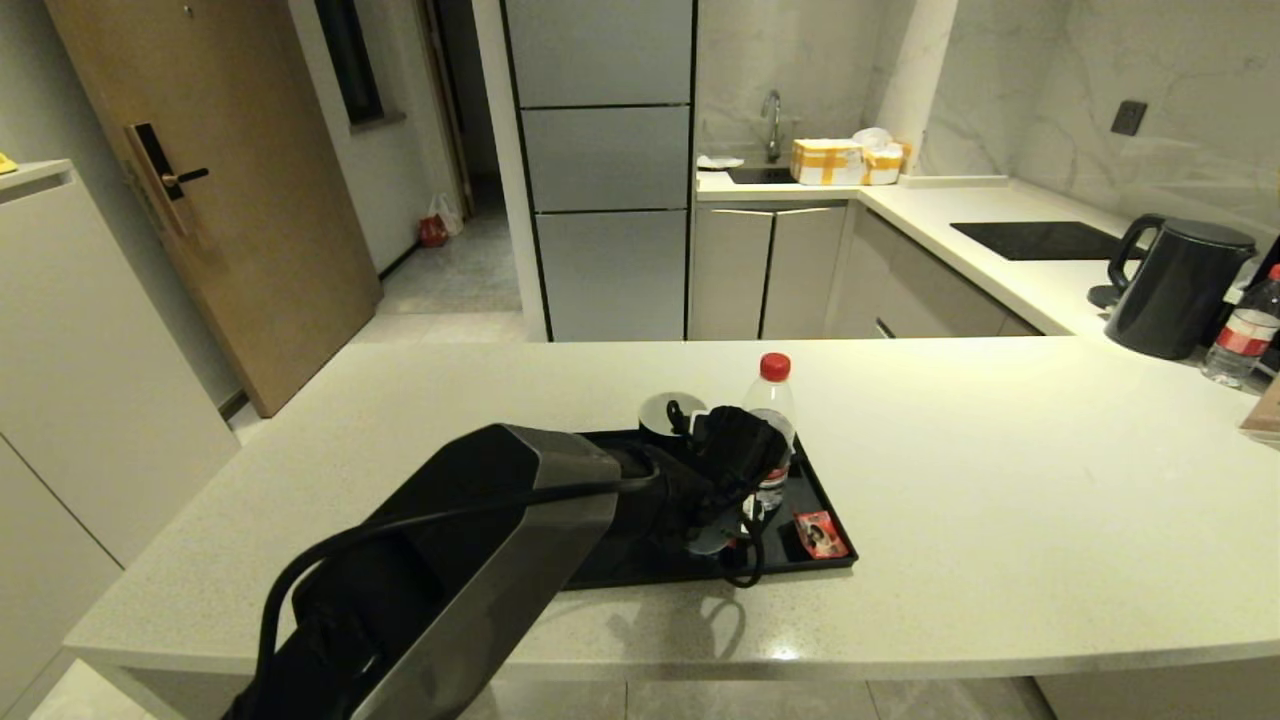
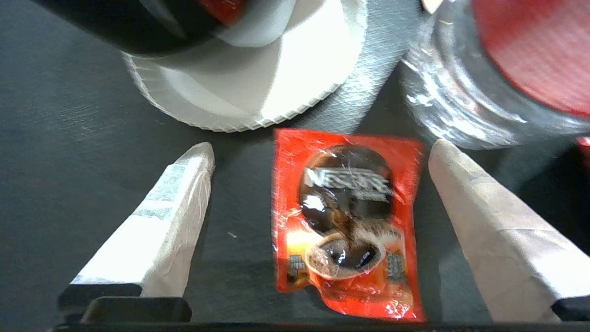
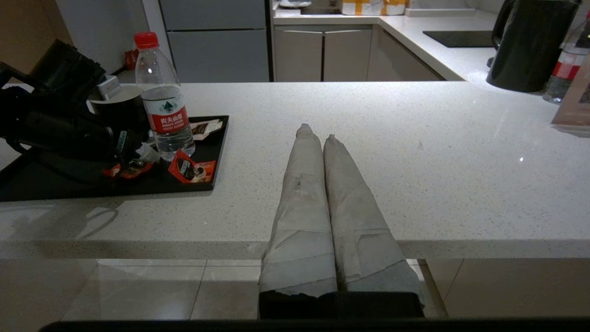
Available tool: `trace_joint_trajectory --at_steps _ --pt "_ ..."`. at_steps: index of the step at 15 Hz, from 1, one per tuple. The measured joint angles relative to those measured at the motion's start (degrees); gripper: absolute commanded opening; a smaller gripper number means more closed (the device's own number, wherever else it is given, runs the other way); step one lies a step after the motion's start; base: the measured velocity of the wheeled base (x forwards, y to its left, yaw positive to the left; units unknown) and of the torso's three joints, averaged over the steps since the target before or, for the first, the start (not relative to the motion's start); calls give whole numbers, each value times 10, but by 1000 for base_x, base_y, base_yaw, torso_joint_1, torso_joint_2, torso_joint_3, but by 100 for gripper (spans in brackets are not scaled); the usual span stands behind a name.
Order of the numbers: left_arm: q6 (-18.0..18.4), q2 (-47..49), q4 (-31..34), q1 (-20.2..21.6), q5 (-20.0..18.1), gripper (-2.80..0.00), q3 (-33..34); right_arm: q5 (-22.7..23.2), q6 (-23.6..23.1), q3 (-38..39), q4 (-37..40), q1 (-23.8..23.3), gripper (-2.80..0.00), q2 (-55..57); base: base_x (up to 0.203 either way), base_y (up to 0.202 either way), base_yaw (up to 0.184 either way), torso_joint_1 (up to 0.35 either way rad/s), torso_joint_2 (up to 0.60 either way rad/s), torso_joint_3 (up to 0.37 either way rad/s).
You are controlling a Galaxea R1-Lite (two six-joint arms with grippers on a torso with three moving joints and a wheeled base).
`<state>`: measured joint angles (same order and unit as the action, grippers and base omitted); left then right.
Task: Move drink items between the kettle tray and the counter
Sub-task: Pick up the tea bag
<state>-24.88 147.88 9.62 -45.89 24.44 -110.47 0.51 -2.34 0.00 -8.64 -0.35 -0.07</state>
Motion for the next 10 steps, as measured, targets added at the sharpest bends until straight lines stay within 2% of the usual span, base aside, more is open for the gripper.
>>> trace_joint_trajectory --at_steps 2,3,4,10 --pt "1 -1 0 -2 3 0 0 0 0 0 0 1 -280 0 0 0 0 0 0 0" --pt "2 -5 5 -3 22 0 7 0 0 0 0 0 -280 0 0 0 0 0 0 0" --pt "2 -10 8 -5 37 -280 13 0 0 0 0 0 -280 0 0 0 0 0 0 0" --pt "2 -21 8 -9 38 -280 21 0 0 0 0 0 -280 0 0 0 0 0 0 0"
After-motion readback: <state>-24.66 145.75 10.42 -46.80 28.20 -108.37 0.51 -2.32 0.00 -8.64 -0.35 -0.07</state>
